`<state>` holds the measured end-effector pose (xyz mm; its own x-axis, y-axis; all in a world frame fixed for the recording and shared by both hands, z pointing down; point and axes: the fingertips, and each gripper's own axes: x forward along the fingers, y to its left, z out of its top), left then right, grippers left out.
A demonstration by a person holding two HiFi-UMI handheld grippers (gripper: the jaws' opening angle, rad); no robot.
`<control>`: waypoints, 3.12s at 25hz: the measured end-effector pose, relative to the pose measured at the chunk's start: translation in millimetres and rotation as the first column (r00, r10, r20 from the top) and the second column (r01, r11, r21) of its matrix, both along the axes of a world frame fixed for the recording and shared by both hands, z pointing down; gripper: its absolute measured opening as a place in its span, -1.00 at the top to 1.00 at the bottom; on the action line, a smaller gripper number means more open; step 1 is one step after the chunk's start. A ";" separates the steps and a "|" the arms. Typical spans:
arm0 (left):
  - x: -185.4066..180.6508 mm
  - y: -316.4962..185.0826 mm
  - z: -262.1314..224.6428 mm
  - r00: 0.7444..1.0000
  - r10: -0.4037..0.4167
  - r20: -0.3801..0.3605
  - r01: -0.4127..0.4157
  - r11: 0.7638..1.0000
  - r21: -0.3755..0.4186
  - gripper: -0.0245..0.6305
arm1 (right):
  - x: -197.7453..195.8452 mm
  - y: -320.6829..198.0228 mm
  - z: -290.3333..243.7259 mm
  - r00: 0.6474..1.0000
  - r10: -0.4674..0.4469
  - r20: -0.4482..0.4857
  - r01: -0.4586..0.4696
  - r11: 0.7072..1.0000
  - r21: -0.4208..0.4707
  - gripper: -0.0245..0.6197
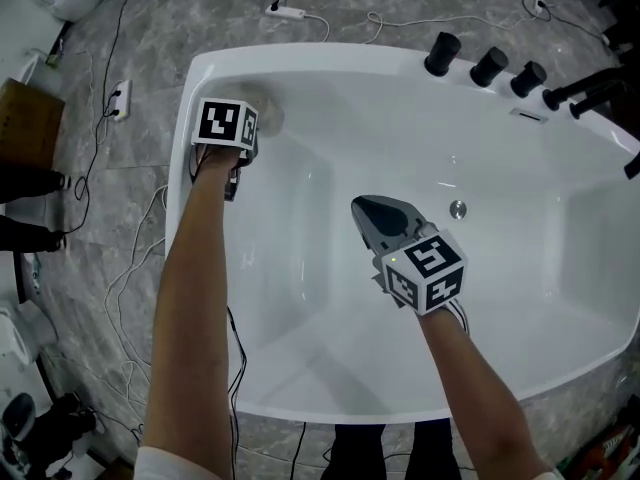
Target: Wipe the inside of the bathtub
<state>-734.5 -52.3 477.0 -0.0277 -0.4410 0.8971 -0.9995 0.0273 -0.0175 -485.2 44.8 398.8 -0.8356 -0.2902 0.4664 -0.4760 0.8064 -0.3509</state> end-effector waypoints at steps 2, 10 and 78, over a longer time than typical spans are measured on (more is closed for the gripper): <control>2.9 -1.6 4.8 1.000 0.010 -0.008 -0.010 1.000 -0.010 0.63 | 0.2 -3.5 2.0 1.000 0.015 0.001 -0.015 1.000 0.004 0.86; 4.6 -4.6 11.1 1.000 0.019 -0.021 -0.019 1.000 -0.017 0.63 | -26.5 -20.6 -14.6 0.994 0.078 0.072 -0.080 0.997 0.020 0.86; 382.5 -110.3 14.1 0.992 0.100 -0.081 -0.103 0.994 -0.042 0.63 | 319.6 -97.7 2.6 0.981 0.192 -0.009 -0.191 0.977 -0.098 0.86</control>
<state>-352.0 -162.6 491.1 0.0864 -0.3961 0.9141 -0.9954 -0.0734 0.0623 -165.7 -52.9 401.4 -0.7694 -0.3979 0.4997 -0.6178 0.6620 -0.4242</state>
